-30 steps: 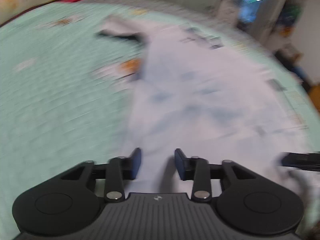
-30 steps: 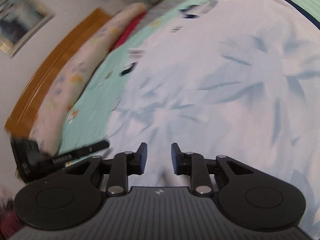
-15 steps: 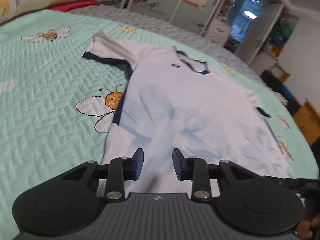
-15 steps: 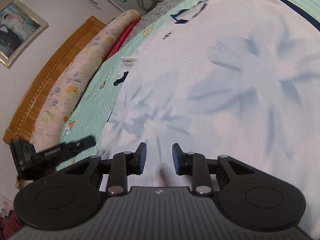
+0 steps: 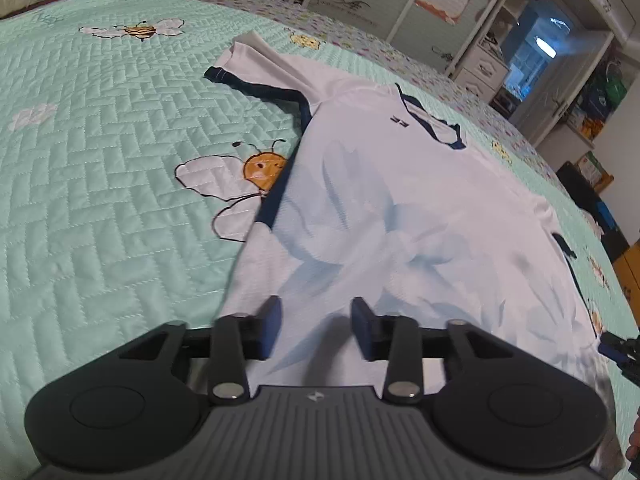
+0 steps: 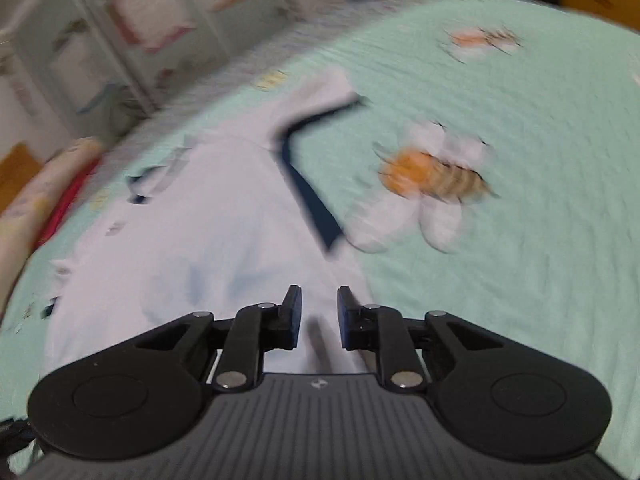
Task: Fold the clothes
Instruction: 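Move both open grippers over the shirt toward its collar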
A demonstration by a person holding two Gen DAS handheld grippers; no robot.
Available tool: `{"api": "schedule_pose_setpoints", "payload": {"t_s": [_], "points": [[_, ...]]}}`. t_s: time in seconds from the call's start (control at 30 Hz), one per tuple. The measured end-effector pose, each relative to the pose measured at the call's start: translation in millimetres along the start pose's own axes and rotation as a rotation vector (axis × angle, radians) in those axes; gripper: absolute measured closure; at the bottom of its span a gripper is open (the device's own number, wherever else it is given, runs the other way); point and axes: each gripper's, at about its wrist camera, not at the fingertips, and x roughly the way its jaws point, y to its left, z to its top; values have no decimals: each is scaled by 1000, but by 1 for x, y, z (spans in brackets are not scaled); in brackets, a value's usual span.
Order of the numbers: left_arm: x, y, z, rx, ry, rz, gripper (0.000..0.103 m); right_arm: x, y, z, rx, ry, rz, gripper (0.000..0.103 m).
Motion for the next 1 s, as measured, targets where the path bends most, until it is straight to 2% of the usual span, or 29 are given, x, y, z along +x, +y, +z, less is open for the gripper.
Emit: {"api": "schedule_pose_setpoints", "payload": {"t_s": [0.1,0.17,0.2,0.23,0.27,0.33,0.37,0.4,0.43,0.47,0.5,0.6,0.67,0.77,0.83,0.93,1.0], "points": [[1,-14,-4,80,-6,42,51,29,24,10,-116,66,157,74],[2,-20,-6,117,-8,60,50,58,24,20,-144,115,164,74],[1,-19,-7,116,-8,63,50,68,14,26,-133,108,133,76],[0,-20,-7,117,-8,66,50,77,2,32,-120,93,96,94],[-1,-20,-8,118,-9,68,50,80,-10,40,-100,65,18,103],[-3,-21,-9,110,-14,67,50,73,-32,51,-11,11,-64,103],[-5,-21,-10,100,-20,63,50,67,-33,53,0,-12,-120,103],[-6,-22,-10,89,-25,58,50,59,-27,52,-28,-39,-152,97],[-6,-23,-9,77,-38,50,50,54,-18,48,-53,-43,-108,88],[-6,-25,-7,65,-52,42,50,50,-8,42,-73,-38,-42,83],[-6,-26,-5,52,-66,33,50,45,1,37,-93,-33,24,82],[-4,-31,2,12,-108,12,52,55,48,13,-119,74,215,81],[-1,-29,5,-45,-115,-9,52,63,80,-3,-134,151,342,81],[3,-19,5,-167,-114,-11,53,94,135,-26,-73,280,504,81],[4,-12,4,-189,-120,13,53,114,167,-46,-45,369,576,81],[6,-5,3,-183,-110,19,57,143,197,-72,-38,495,617,81],[7,-2,3,-155,-105,30,61,153,204,-79,-96,554,644,85]]}}
